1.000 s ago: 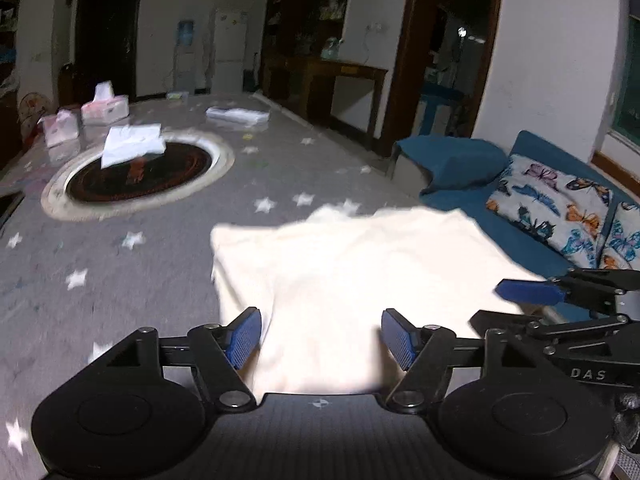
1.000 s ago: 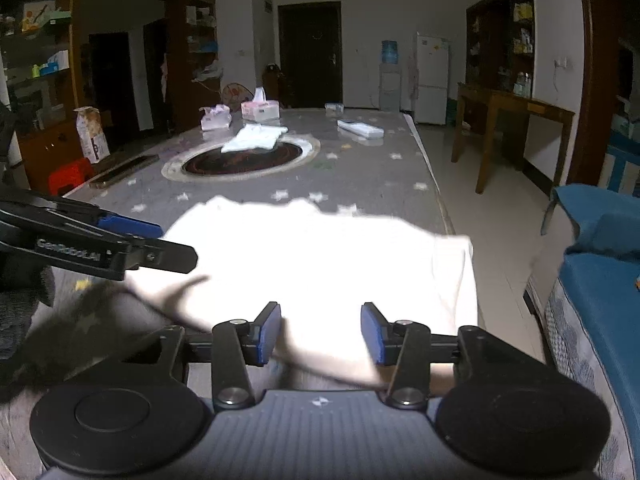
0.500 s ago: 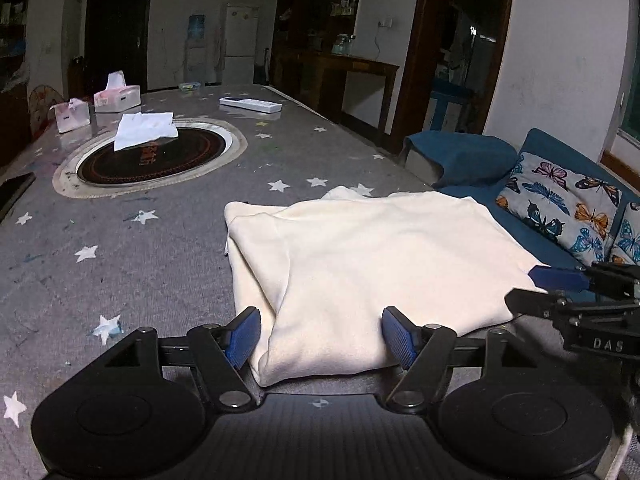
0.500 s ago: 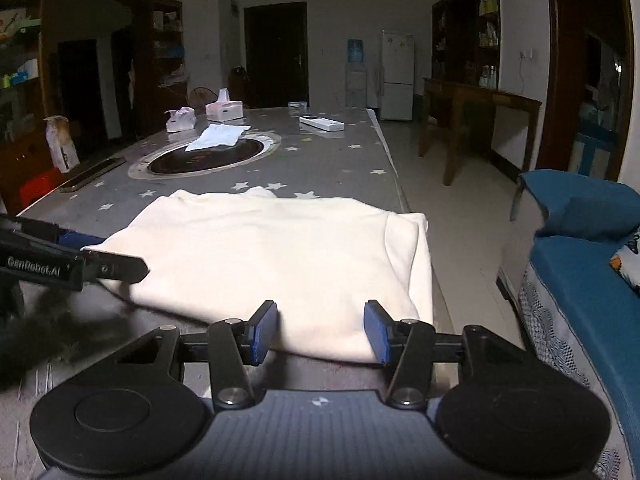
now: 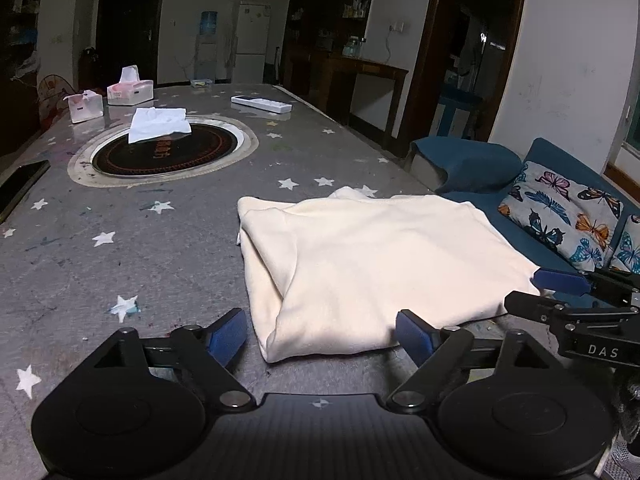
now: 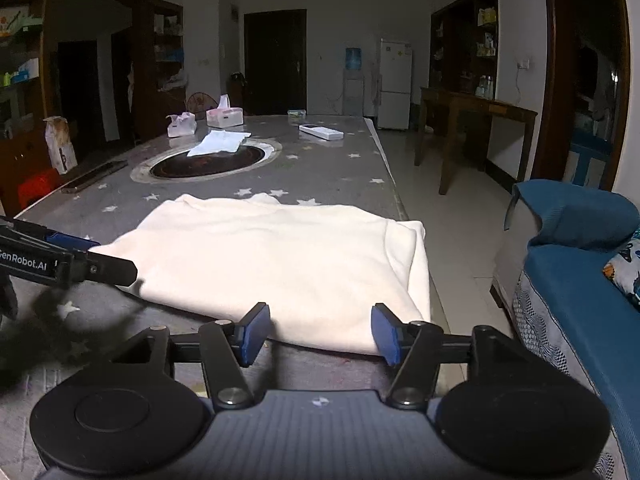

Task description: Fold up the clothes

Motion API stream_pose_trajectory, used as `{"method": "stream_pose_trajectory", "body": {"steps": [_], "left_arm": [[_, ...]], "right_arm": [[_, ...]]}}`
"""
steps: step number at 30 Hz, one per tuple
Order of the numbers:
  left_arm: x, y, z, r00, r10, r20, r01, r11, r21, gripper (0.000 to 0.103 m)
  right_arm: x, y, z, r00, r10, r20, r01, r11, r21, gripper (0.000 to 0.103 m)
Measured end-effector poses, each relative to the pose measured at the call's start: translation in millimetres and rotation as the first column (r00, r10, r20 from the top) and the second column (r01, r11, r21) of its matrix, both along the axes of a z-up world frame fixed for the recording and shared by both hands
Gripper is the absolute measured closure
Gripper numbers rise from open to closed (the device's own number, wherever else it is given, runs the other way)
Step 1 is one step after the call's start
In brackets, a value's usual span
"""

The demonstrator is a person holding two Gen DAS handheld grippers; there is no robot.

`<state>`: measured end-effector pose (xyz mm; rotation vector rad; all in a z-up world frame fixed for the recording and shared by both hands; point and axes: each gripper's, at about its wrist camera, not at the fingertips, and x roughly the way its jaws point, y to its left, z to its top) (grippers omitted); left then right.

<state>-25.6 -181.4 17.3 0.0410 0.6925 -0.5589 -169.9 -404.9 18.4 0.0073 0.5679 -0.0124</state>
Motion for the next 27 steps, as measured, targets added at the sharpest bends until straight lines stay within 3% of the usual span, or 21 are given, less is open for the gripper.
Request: {"method": "stream_pose_trajectory", "body": {"steps": [5,8,13,23,27], "left_arm": [[-8,4,-1,1.0,0.003,-0.003,-0.003,1.0,0.007,0.008],[-13,9,-1,1.0,0.009,-0.005,-0.008,1.0,0.005,0.005],[-19,17,1,1.0,0.024,-0.007,-0.024,1.0,0.0,0.0],[-32,40,1,0.997,0.072,-0.014,-0.072,0.997,-0.015,0.0],[-35,50,2,0.995,0.103,-0.016,-0.104,0.994,-0.025,0.0]], "right_arm": [[-7,8,2,1.0,0.014,0.001,-0.014,1.0,0.006,0.032],[-11,14,3,1.0,0.023,0.002,-0.023,1.0,0.01,0.019],[-15,19,5,1.0,0.027,0.001,-0.027,0.999,0.018,0.017],[-26,35,6,0.999,0.044,0.002,-0.044,0.999,0.016,0.0],[-28,44,8,0.998,0.061,0.002,-0.061,0.998,0.006,0.0]]}}
